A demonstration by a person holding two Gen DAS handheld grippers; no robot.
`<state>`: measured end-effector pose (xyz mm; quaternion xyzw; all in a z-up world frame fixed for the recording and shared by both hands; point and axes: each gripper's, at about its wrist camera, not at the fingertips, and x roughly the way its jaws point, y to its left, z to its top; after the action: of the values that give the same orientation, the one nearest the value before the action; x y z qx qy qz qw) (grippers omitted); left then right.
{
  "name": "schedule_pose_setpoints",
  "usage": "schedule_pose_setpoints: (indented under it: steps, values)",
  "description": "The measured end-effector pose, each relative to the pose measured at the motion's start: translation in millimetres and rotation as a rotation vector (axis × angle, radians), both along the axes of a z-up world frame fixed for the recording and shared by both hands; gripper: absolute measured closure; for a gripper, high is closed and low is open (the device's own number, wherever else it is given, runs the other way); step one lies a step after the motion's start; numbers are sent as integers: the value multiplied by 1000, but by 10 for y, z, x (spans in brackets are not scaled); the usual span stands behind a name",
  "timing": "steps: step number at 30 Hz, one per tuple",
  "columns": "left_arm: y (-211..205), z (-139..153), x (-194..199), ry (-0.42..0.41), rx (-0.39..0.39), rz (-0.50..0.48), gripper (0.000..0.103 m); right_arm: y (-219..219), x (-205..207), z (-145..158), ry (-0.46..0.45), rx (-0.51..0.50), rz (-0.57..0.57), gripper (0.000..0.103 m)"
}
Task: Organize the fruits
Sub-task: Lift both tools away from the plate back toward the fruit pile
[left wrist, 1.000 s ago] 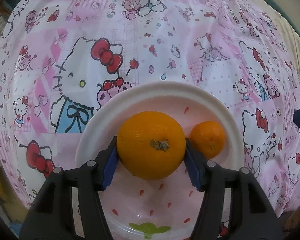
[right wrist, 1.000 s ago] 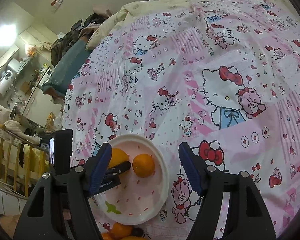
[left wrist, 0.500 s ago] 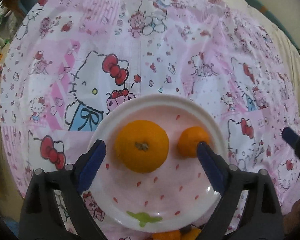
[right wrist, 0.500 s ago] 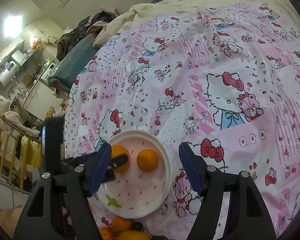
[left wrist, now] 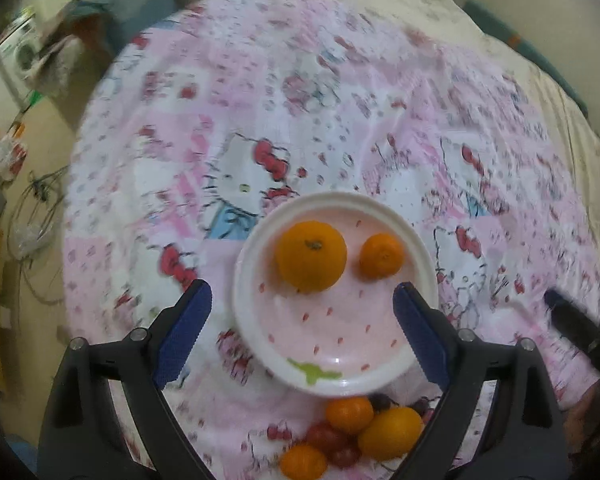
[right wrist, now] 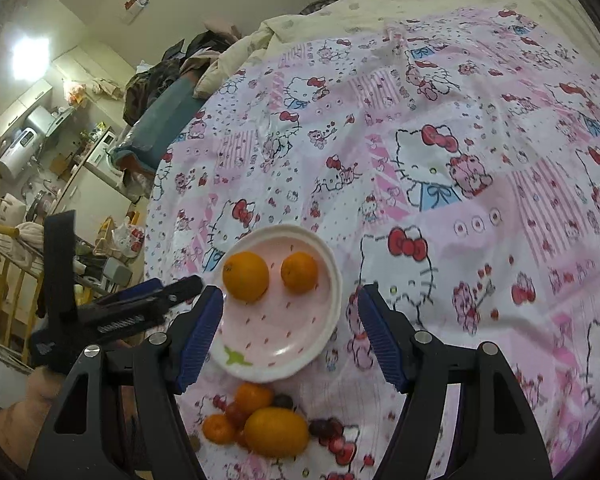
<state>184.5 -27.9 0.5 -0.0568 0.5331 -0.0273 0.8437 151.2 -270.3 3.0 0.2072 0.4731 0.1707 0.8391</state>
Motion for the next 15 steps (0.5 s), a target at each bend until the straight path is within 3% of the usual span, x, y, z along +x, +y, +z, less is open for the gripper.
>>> schedule_pose_setpoints:
  steps: [3, 7, 15]
  values:
    - [24, 225, -171, -55, 13, 1, 13, -64, -166, -4, 18, 36, -18, 24]
    - [61, 310, -409, -62, 23, -13, 13, -90, -362, 29, 8, 19, -21, 24]
    - [77, 203, -857, -31, 26, -16, 13, -86, -646, -29, 21, -5, -5, 24]
